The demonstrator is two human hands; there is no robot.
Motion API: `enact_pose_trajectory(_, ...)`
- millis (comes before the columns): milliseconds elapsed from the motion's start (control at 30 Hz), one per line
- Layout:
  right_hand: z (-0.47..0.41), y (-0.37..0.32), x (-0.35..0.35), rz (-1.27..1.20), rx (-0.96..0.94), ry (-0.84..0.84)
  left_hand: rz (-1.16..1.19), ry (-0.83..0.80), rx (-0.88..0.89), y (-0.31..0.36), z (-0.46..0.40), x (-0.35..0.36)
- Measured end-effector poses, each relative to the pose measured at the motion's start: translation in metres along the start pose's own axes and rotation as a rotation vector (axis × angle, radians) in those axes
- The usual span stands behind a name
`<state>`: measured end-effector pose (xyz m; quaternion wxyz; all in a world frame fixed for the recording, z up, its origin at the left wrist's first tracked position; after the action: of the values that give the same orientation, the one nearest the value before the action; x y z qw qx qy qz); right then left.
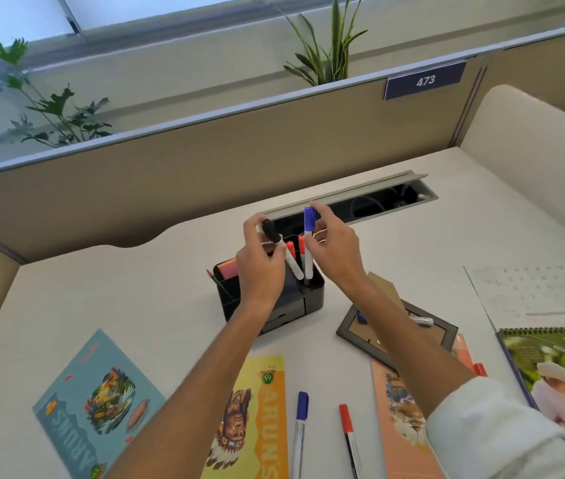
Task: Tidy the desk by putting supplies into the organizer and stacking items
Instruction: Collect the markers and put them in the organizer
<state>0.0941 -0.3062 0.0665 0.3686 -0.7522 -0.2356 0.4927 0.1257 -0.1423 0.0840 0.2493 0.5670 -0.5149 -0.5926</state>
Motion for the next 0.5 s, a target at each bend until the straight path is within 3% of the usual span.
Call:
enact_pose_trajectory(300, -0.007, 0.024, 0.049, 0.168, -0.041, -0.233, -0.268, -0.142, -0.011, -0.033, -0.028, 0.047)
enact_pose_trajectory(500, -0.005, 0.029, 0.059, 0.246, -0.077, -0.233, -0.37, -0.153, -0.018, -0.046, -0.03, 0.052)
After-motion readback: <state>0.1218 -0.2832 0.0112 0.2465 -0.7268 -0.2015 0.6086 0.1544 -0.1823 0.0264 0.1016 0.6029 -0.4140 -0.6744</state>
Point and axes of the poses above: each hand's wrist, its own z-axis away from the middle knuckle, its own x-axis out of the palm, y = z × x, the point moved 10 cm from there along -z, towards the middle knuckle, and after that the axes turned 10 degrees about -y, right-handed, at the moved point
